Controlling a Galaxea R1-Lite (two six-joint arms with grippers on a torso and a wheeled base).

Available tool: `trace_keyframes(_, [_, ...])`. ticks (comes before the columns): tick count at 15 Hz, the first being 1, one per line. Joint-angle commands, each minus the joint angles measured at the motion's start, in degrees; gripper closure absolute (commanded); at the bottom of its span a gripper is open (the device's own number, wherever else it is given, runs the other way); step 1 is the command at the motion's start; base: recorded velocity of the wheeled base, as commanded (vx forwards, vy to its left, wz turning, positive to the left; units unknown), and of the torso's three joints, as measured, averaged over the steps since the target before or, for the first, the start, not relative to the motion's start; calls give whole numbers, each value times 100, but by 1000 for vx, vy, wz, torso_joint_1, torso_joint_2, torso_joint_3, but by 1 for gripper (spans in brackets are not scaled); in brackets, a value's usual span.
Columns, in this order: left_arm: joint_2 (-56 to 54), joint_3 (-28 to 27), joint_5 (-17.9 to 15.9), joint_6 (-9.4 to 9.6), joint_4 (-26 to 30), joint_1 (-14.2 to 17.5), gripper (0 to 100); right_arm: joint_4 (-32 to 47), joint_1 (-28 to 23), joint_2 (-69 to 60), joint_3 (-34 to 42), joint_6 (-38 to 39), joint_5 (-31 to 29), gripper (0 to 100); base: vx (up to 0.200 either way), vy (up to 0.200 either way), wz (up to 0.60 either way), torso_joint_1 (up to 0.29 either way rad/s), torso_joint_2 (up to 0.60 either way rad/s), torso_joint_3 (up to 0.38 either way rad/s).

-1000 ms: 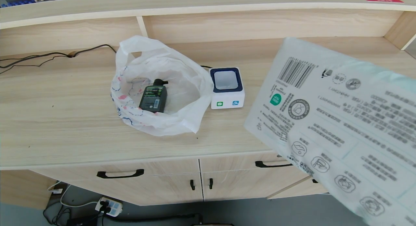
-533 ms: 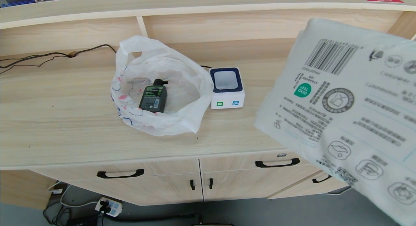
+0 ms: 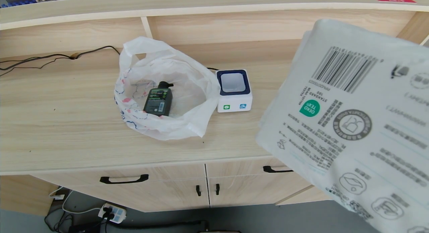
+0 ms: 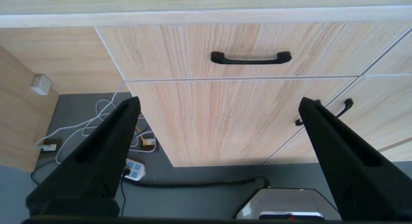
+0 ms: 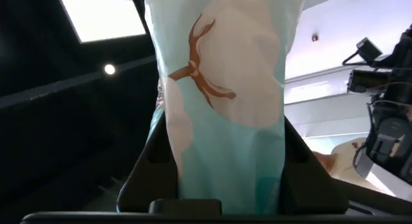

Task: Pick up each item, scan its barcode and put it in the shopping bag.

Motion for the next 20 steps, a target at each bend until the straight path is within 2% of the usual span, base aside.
trace_keyframes(1, [-2, 0, 0, -1, -2, -1, 0, 12, 4, 154, 45, -573, 32, 100, 0, 0, 0, 0, 0, 0])
trace_keyframes(3, [-2, 0, 0, -1, -2, -1, 0, 73, -76, 356, -122, -2049, 85, 100, 0, 0, 0, 0, 0, 0])
trace_keyframes(4, [-2, 0, 0, -1, -2, -1, 0, 223, -225, 365, -289, -2489, 155, 100, 0, 0, 0, 0, 0, 0])
trace_keyframes(5, [-2, 0, 0, -1, -2, -1, 0, 592, -620, 356, -667, -3034, 296, 100, 0, 0, 0, 0, 0, 0])
trace_keyframes(7, [-2, 0, 0, -1, -2, -1, 0, 970, -990, 479, -1045, -4141, 393, 100, 0, 0, 0, 0, 0, 0])
trace_keyframes(8, [-2, 0, 0, -1, -2, -1, 0, 1313, -1007, 549, -1028, -5196, 428, 100, 0, 0, 0, 0, 0, 0])
trace_keyframes(10, [-2, 0, 0, -1, -2, -1, 0, 2613, -1095, 549, -1019, -7622, 393, 100, 0, 0, 0, 0, 0, 0])
trace_keyframes(12, [-2, 0, 0, -1, -2, -1, 0, 3466, -1403, 488, -1063, -9485, 278, 100, 0, 0, 0, 0, 0, 0])
trace_keyframes(13, [-2, 0, 0, -1, -2, -1, 0, 3615, -1508, 532, -1142, -10109, -65, 100, 0, 0, 0, 0, 0, 0])
trace_keyframes(15, [-2, 0, 0, -1, -2, -1, 0, 3897, -1508, 795, -1819, -11032, -1163, 100, 0, 0, 0, 0, 0, 0])
trace_keyframes(16, [-2, 0, 0, -1, -2, -1, 0, 3976, -1508, 980, -2214, -11287, -1427, 100, 0, 0, 0, 0, 0, 0])
trace_keyframes(18, [-2, 0, 9, -1, -2, -1, 0, 3985, -1508, 1270, -2601, -11796, -1603, 100, 0, 0, 0, 0, 0, 0])
trace_keyframes(20, [-2, 0, 0, -1, -19, -1, 0, 3976, -1508, 1323, -2513, -11946, -1647, 100, 0, 100, 0, 1, 4, 1])
